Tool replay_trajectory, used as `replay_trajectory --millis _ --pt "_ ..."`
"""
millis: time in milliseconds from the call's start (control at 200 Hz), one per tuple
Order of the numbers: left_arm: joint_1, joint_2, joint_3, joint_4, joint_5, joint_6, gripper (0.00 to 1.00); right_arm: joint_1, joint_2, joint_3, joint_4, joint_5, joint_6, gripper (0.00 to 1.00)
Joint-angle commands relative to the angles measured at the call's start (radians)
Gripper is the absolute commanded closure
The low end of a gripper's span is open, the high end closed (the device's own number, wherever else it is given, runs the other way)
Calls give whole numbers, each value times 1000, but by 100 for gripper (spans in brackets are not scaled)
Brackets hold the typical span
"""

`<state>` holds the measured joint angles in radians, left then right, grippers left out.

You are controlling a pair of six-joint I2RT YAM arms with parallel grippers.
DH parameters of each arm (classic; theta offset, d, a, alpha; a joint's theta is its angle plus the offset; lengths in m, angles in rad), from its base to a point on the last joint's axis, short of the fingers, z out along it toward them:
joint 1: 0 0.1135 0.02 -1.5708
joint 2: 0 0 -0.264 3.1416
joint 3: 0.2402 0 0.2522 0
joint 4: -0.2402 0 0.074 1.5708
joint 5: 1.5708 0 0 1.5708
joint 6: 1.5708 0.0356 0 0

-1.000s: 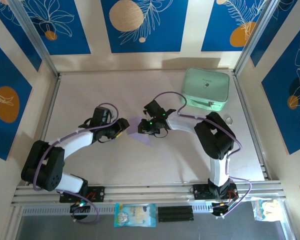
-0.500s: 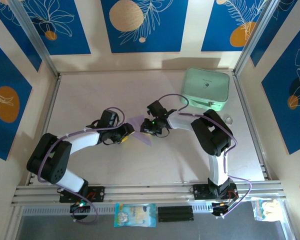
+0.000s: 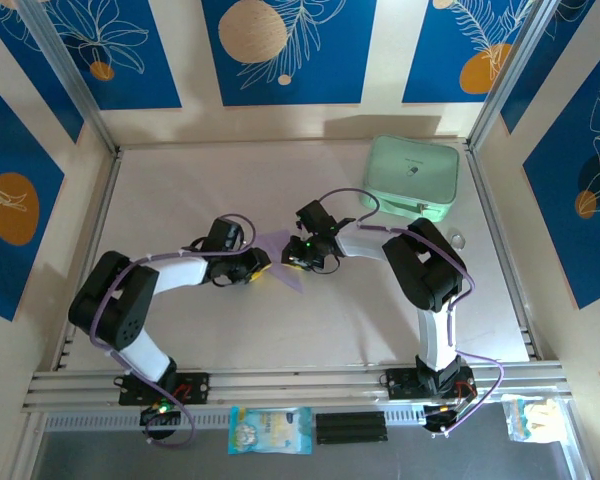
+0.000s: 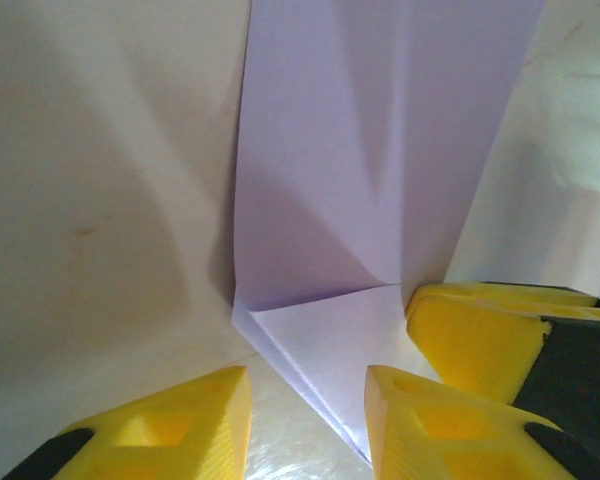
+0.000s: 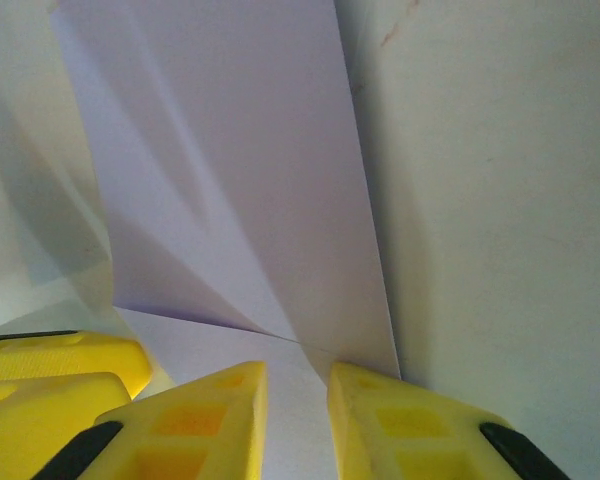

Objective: Fold a paper plane with a square sheet of paper (pick it up from the middle)
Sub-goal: Fourth fold the wing at the center of the table.

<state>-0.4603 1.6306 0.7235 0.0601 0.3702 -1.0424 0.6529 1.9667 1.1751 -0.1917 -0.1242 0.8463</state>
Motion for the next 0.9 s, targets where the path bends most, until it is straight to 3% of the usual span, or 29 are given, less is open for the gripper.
replay_trajectory --millis 0,315,575,895 --pt "4 24 34 33 29 5 66 -18 16 -20 -80 11 10 74" --pt "18 66 88 21 71 50 68 -34 21 -28 -65 22 4 75" --pt "41 11 46 -34 -22 44 64 -42 29 -20 -65 23 10 75" --pt "43 71 78 22 42 24 66 -52 41 -14 -61 9 7 75"
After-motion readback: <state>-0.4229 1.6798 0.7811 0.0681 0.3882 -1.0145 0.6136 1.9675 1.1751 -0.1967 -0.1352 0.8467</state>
